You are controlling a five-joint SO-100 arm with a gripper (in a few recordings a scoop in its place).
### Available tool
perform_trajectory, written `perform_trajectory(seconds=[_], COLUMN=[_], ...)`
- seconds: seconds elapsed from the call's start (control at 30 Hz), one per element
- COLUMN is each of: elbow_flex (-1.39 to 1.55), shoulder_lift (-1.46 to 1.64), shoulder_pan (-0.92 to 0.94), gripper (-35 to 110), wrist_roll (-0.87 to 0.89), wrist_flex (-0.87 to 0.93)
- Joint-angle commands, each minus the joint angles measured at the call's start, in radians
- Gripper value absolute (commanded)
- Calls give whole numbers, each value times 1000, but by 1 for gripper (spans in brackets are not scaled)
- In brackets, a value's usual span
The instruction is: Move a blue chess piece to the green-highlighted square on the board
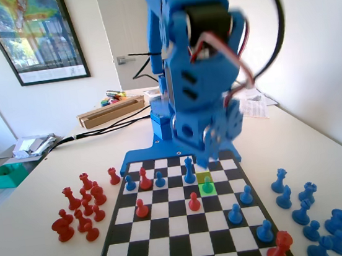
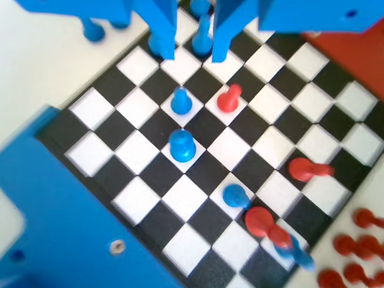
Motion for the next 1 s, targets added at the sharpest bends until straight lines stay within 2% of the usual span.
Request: perform_trajectory(seconds=[0.0, 0.2, 0.53, 0.97], elbow_flex=[-153, -311, -245, -44], shoulder_lift=[190, 376, 755, 1126], shoulder_pan=[-21, -48, -41, 75], gripper=[10, 10, 10, 7], wrist_roll=[89, 199, 304, 327], wrist_flex=[161, 388, 581, 627])
